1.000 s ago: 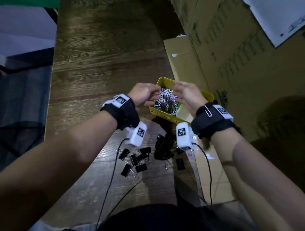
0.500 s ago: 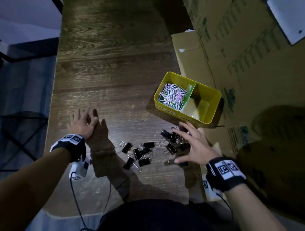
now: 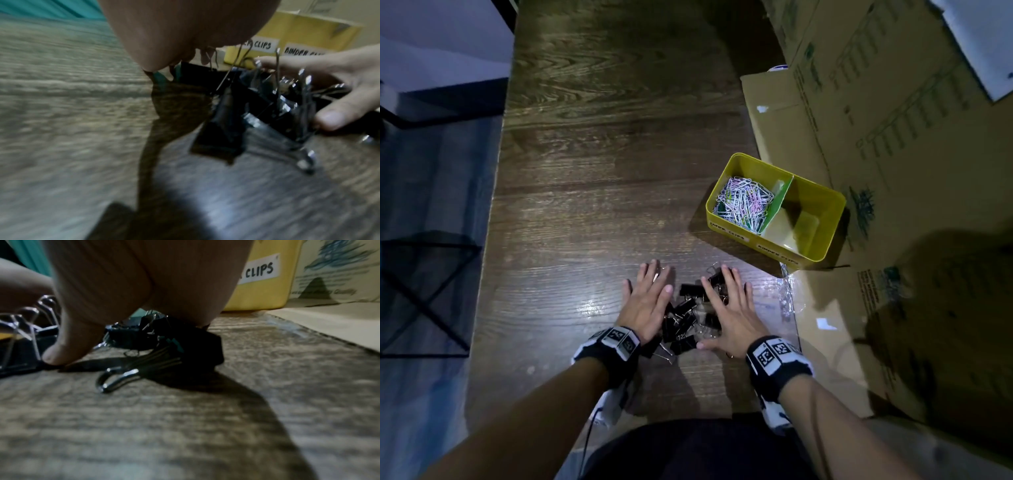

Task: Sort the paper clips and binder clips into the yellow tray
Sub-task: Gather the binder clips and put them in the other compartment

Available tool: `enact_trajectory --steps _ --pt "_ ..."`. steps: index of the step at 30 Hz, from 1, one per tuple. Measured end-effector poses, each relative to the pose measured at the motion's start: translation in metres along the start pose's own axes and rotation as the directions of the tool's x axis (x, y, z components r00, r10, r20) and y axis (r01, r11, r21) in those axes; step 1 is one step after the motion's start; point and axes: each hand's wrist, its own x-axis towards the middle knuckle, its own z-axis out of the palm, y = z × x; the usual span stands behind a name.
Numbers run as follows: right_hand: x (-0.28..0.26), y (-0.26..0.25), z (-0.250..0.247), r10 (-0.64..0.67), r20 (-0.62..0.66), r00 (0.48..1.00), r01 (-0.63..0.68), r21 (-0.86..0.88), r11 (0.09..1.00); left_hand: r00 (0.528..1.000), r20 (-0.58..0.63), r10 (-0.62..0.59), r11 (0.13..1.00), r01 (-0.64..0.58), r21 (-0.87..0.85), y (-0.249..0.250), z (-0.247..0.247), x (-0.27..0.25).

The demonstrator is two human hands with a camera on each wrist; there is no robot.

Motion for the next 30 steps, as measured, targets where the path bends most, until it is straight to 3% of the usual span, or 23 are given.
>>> enact_trajectory --steps 3,6,9,16,21,24,27,30 --pt "-0.001 0.006 -0.003 -0.012 -0.007 1.000 0.012 0.010 1.000 0.994 0.043 0.105 0.988 -0.100 -0.114 0.006 -0.008 -0.007" --pt "-0.006 0.018 -0.007 -0.038 0.008 0.999 0.039 -0.055 0.998 0.947 0.131 0.294 0.947 -0.307 0.092 -0.014 -0.012 -0.019" --pt "-0.006 0.021 -0.009 -0.059 0.013 0.998 0.060 -0.107 0.992 0.900 0.212 0.381 0.865 -0.427 0.261 -0.032 0.001 -0.024" --pt "0.015 0.028 -0.024 -0.034 -0.078 0.996 0.032 -0.033 0.999 0.865 0.276 0.420 0.803 -0.495 0.332 0.000 0.014 0.019" --pt "0.006 0.048 -0.040 -0.028 -0.092 0.995 0.038 0.101 0.994 0.860 0.239 0.451 0.838 -0.501 0.218 0.010 0.005 0.036" --pt "0.003 0.058 -0.032 -0.035 -0.049 0.998 0.036 0.017 0.999 0.856 0.270 0.441 0.817 -0.507 0.274 0.017 0.007 0.038" --pt "0.007 0.061 -0.028 -0.037 -0.025 0.999 0.035 -0.068 0.997 0.886 0.277 0.371 0.802 -0.456 0.385 0.026 0.016 0.037" --pt "0.008 0.058 -0.029 -0.029 -0.039 0.999 0.027 -0.053 0.998 0.887 0.238 0.396 0.841 -0.455 0.292 0.028 0.008 0.033"
